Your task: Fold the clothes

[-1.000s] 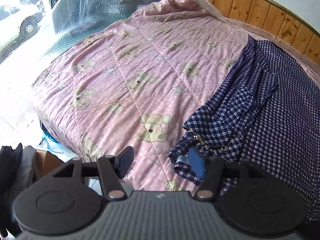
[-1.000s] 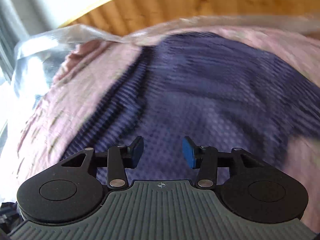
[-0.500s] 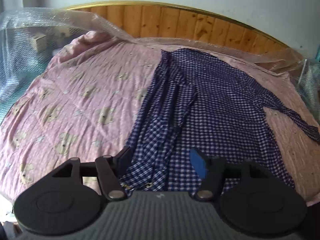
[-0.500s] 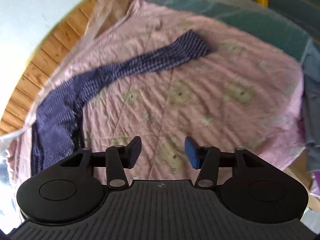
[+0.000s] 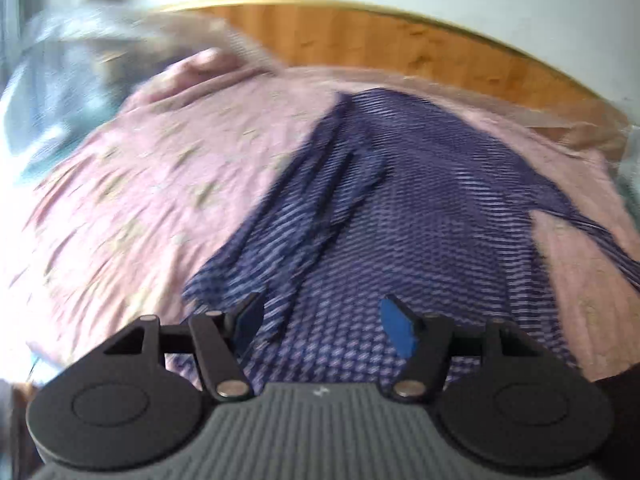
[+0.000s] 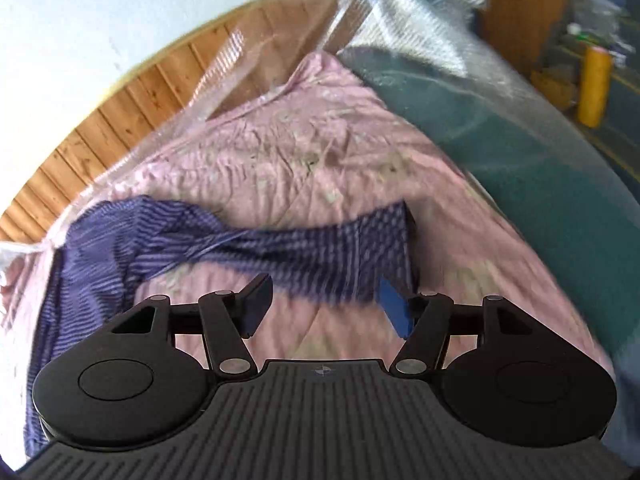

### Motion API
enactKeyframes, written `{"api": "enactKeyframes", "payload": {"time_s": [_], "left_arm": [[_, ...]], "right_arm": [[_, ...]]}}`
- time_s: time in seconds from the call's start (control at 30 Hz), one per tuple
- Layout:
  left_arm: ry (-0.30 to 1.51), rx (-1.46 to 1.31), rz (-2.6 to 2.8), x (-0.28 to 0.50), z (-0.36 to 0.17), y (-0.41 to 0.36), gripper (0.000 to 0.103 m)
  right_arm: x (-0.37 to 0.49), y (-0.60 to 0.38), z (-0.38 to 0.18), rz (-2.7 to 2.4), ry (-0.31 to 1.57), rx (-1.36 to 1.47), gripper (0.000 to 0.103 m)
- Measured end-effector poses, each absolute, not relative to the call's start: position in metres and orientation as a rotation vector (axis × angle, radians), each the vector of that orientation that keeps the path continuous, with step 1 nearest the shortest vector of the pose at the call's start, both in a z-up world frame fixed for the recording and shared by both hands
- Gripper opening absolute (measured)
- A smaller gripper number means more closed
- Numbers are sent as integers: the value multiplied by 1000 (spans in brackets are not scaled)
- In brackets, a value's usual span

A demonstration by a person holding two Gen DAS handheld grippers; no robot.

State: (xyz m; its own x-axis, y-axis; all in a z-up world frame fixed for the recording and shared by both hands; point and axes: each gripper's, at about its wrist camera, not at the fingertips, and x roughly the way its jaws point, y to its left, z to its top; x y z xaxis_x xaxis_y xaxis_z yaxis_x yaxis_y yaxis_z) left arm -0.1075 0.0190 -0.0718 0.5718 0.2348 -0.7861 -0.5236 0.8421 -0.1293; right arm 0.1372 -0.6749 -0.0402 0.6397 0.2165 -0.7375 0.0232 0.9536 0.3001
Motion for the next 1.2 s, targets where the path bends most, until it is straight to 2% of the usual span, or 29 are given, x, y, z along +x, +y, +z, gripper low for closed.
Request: {"api": "enactKeyframes", "payload": {"time_s": [0.1, 0.23, 0.27, 0.3, 0.33, 0.5, 0.57, 0.7, 0.8, 0.9, 1.07, 1.2], "left_arm": [[847, -562, 569, -111, -72, 13, 65], [842, -623, 595, -90, -62, -25, 65], [846, -617, 586, -84, -60, -38, 65], [859, -606, 573, -76, -59, -54, 65], [877, -595, 557, -67, -59, -68, 65], [938, -536, 442, -19, -61, -136, 65], [953, -485, 372, 8, -64, -161, 66], [975, -252, 151, 71, -78, -222, 66], [988, 22, -86, 113, -92, -289, 69], [916, 378, -316, 118, -110, -355, 73], [743, 948, -691, 118, -142, -455, 77], [718, 1150, -884, 111, -181, -479, 78]], "right_arm": [[195, -687, -65, 165, 915, 232, 63], [245, -695, -105, 219, 966, 107, 63], [250, -692, -111, 241, 972, 75, 54], [255, -689, -117, 264, 977, 44, 39], [257, -685, -118, 289, 964, 13, 1], [199, -642, -38, 585, 631, -124, 0], [160, -617, -22, 821, 589, -237, 0], [118, -600, -63, 961, 712, -398, 1], [113, -618, -92, 887, 838, -351, 2], [112, -644, -101, 867, 901, -229, 4], [111, -684, -110, 744, 951, -116, 16], [106, -718, -114, 627, 959, -40, 19]]}}
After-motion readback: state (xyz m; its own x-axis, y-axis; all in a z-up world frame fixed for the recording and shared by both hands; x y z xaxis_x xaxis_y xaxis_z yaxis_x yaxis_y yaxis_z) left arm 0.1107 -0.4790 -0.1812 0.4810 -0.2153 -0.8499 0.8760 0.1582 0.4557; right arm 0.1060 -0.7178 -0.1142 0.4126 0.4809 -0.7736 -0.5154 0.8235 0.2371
